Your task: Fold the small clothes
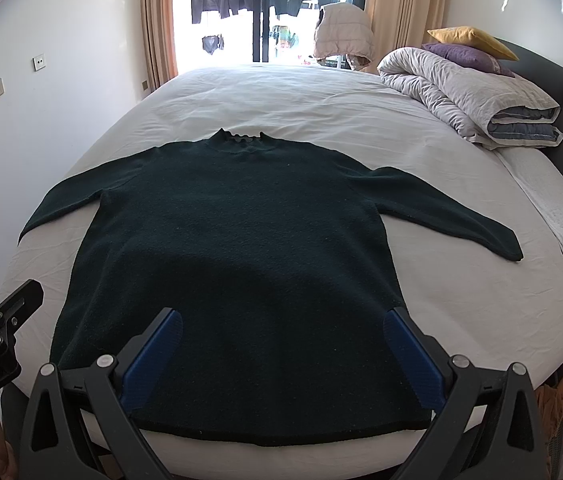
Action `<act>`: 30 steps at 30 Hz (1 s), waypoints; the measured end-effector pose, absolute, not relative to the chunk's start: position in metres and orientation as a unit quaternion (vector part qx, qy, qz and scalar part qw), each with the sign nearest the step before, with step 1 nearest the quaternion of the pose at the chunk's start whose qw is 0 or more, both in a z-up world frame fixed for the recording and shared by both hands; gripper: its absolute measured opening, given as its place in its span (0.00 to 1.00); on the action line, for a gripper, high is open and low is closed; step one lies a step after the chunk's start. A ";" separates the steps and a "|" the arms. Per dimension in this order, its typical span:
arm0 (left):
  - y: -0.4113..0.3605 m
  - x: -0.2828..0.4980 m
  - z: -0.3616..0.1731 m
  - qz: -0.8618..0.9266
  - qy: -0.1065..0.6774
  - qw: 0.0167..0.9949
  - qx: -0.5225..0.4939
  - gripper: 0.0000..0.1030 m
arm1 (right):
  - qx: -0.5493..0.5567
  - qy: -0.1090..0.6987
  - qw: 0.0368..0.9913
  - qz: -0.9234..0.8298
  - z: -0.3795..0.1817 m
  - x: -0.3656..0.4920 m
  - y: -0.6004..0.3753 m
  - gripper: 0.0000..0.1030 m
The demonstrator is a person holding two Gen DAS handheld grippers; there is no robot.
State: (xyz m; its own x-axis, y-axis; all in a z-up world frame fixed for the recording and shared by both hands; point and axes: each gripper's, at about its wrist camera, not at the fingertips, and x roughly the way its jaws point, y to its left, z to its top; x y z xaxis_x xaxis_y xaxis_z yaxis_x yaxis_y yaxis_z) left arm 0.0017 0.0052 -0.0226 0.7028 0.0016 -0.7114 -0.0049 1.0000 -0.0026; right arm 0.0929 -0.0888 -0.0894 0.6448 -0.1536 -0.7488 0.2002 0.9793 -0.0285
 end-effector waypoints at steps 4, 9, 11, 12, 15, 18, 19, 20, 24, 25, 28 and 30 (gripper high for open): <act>0.005 0.002 -0.022 0.002 0.385 0.923 -0.002 1.00 | 0.028 0.411 0.906 -0.097 -0.091 0.092 -0.088 1.00; 0.005 0.001 -0.024 0.003 0.387 0.922 -0.003 1.00 | 0.028 0.411 0.906 -0.098 -0.091 0.093 -0.088 1.00; 0.005 0.001 -0.025 0.003 0.388 0.922 -0.004 1.00 | 0.029 0.411 0.906 -0.097 -0.091 0.092 -0.088 1.00; 0.005 0.000 -0.025 0.003 0.388 0.922 -0.004 1.00 | 0.029 0.411 0.906 -0.097 -0.091 0.092 -0.088 1.00; 0.005 0.000 -0.025 0.004 0.388 0.922 -0.004 1.00 | 0.028 0.411 0.906 -0.097 -0.091 0.093 -0.088 1.00; 0.004 0.000 -0.026 0.006 0.387 0.922 0.000 1.00 | 0.028 0.411 0.906 -0.097 -0.091 0.093 -0.088 1.00; 0.004 0.001 -0.025 0.008 0.385 0.923 0.004 1.00 | 0.031 0.410 0.906 -0.098 -0.091 0.093 -0.088 1.00; 0.004 0.001 -0.026 0.008 0.383 0.924 0.008 1.00 | 0.035 0.408 0.907 -0.096 -0.092 0.094 -0.089 1.00; 0.010 0.005 -0.032 -0.003 0.374 0.928 0.005 1.00 | 0.062 0.395 0.912 -0.085 -0.095 0.093 -0.095 1.00; 0.014 0.008 -0.033 -0.006 0.376 0.927 -0.002 1.00 | 0.066 0.395 0.912 -0.084 -0.095 0.094 -0.098 1.00; 0.033 0.022 -0.040 -0.012 0.390 0.920 -0.040 1.00 | 0.067 0.397 0.912 -0.083 -0.100 0.098 -0.103 1.00; 0.048 0.031 -0.043 -0.006 0.390 0.919 -0.055 1.00 | 0.069 0.399 0.911 -0.081 -0.104 0.101 -0.107 0.99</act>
